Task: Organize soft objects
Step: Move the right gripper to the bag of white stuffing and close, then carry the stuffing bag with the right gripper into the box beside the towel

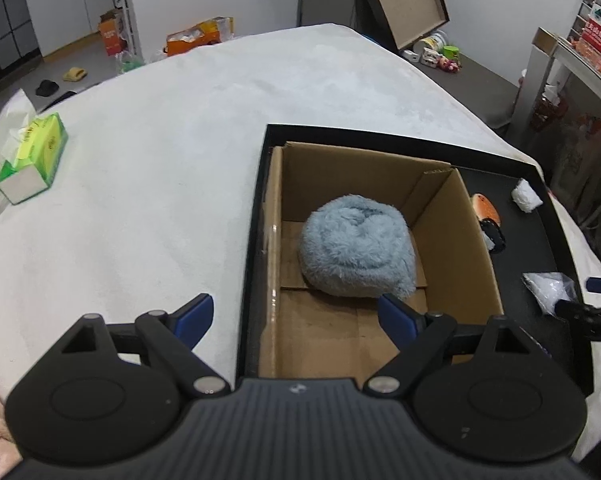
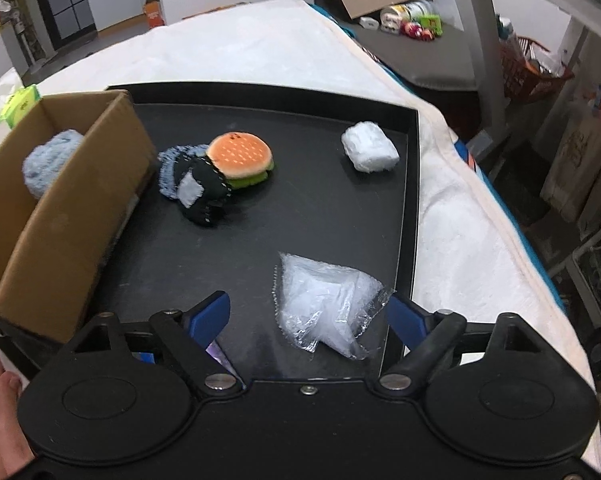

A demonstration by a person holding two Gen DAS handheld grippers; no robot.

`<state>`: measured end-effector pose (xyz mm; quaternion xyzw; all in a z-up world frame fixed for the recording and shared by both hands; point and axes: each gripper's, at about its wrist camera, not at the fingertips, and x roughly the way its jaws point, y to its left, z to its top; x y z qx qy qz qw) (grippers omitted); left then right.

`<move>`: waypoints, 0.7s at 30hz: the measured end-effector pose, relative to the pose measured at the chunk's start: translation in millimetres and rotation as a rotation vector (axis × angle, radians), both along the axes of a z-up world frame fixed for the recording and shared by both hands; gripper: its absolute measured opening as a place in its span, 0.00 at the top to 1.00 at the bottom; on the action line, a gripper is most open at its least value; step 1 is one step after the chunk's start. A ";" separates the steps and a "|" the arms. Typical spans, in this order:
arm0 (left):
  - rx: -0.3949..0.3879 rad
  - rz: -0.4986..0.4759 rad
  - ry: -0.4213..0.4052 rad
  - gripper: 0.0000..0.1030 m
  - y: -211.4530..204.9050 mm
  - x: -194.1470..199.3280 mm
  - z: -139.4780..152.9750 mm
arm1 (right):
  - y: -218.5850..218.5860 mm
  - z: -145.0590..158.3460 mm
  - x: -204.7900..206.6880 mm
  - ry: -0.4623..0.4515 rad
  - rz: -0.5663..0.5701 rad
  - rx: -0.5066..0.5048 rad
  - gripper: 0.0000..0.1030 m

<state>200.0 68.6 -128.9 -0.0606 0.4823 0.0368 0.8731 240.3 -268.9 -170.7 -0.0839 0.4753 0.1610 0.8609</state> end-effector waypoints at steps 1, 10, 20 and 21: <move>-0.001 0.002 0.007 0.14 0.5 0.8 -1.2 | 0.3 -2.6 2.1 0.004 -0.002 0.000 0.18; -0.019 0.023 0.035 0.14 8.3 4.3 -9.2 | 3.6 -27.8 17.4 0.060 -0.036 -0.024 0.37; 0.007 0.003 0.035 0.14 7.2 5.2 -12.4 | 4.7 -28.1 20.1 0.052 -0.057 -0.025 0.59; 0.000 0.000 0.035 0.15 7.4 4.7 -12.1 | 4.6 -26.6 19.5 0.051 -0.058 -0.022 0.60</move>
